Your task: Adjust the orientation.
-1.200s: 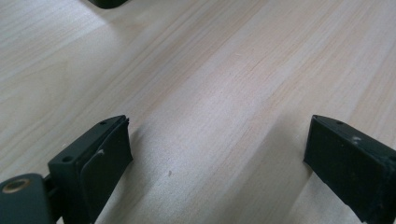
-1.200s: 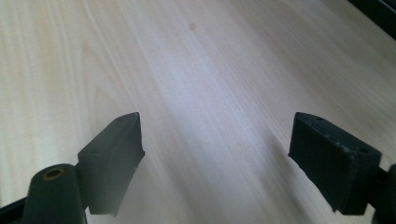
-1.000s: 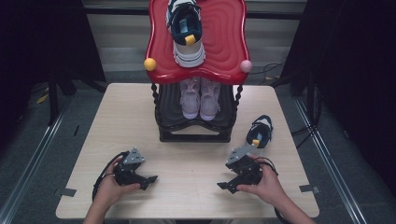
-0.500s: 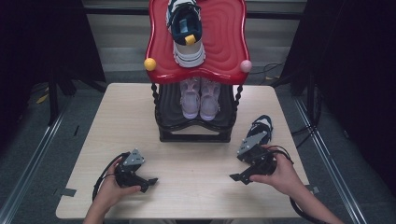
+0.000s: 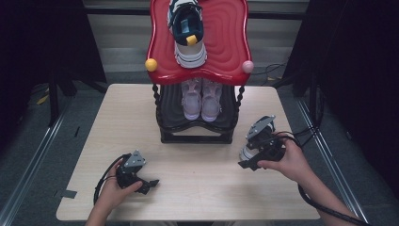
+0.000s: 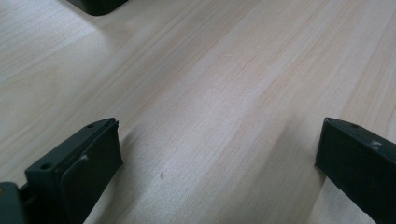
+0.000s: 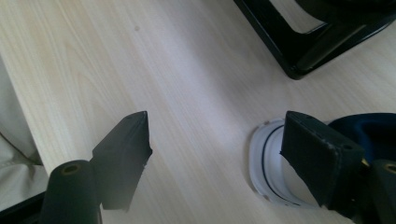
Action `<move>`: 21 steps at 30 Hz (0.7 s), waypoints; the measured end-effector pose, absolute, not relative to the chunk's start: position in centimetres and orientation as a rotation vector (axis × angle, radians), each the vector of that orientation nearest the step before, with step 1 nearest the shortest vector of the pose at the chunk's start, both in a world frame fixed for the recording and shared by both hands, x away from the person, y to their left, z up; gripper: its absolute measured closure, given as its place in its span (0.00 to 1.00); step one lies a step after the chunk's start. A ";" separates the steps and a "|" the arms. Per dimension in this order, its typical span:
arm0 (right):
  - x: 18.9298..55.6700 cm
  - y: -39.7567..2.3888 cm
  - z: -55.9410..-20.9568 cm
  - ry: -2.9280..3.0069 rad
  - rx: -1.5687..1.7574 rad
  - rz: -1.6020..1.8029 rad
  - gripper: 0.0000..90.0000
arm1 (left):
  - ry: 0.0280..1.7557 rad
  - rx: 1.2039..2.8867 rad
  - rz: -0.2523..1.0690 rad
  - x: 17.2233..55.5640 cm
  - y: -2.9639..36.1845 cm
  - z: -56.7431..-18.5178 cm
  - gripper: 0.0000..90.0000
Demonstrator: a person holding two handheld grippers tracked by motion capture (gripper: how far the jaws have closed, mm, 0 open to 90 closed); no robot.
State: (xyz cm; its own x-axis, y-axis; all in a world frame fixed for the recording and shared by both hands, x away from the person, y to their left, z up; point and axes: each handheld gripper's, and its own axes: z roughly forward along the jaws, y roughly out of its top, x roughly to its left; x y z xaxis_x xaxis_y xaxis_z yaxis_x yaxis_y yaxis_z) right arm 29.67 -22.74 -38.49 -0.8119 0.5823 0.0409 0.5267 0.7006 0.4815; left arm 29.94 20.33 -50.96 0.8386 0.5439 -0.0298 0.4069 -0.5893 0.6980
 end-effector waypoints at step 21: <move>32.4 -24.3 -37.7 2.787 0.979 0.578 0.29 | 0.689 2.280 0.241 29.9 20.3 -51.0 0.00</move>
State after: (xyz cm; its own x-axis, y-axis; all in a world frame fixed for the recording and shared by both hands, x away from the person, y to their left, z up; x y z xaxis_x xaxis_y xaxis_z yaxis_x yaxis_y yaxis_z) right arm 32.36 -24.25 -37.71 -0.7809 0.6246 0.0028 0.5743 0.7162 0.3966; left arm 29.94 20.33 -50.95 0.8388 0.5437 -0.0295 0.4067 -0.5896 0.6978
